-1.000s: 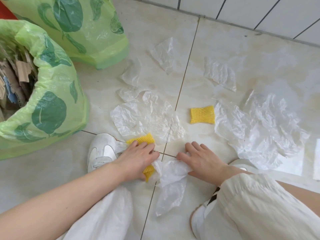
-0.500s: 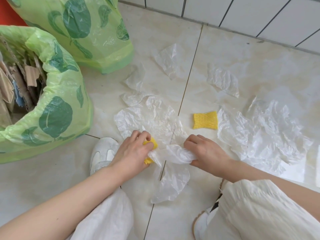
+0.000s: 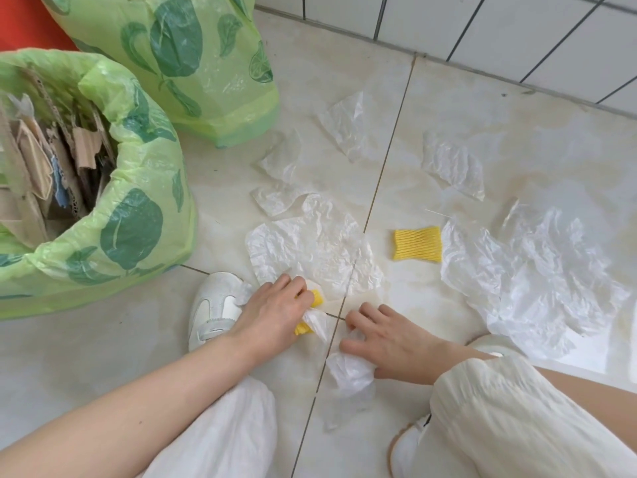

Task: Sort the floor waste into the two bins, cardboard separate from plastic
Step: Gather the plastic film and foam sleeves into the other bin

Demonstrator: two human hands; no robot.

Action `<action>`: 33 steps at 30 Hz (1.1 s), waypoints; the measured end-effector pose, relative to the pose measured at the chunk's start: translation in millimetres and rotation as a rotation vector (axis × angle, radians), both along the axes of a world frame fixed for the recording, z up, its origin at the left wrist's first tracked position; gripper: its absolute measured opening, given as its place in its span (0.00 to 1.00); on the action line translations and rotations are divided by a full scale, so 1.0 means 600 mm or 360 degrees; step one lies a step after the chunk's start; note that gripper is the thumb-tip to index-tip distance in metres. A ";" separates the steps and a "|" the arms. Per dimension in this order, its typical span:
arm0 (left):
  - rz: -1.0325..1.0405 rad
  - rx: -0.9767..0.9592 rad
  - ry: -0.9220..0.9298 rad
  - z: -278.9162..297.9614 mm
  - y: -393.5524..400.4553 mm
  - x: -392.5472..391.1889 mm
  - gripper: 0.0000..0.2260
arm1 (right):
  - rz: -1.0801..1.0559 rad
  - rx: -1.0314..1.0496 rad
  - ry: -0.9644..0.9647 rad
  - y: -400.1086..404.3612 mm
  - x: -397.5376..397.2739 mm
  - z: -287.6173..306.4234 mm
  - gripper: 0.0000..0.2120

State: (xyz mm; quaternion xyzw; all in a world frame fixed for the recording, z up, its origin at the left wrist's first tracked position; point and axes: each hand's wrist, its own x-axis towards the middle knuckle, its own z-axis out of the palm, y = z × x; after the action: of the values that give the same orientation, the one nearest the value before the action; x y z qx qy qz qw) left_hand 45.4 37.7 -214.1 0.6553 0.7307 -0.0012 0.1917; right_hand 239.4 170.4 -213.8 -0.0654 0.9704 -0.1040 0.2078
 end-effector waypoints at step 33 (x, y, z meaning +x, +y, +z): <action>0.1551 0.0338 -0.1684 0.158 0.069 -0.105 0.09 | -0.0993 -0.0429 0.0003 0.155 -0.130 0.138 0.12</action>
State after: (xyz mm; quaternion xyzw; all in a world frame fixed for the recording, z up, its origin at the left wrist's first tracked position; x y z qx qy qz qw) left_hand -17.5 78.9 -119.2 0.1832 0.7452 0.4724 0.4336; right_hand 161.4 263.2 -131.2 0.2078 0.9214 -0.2899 0.1546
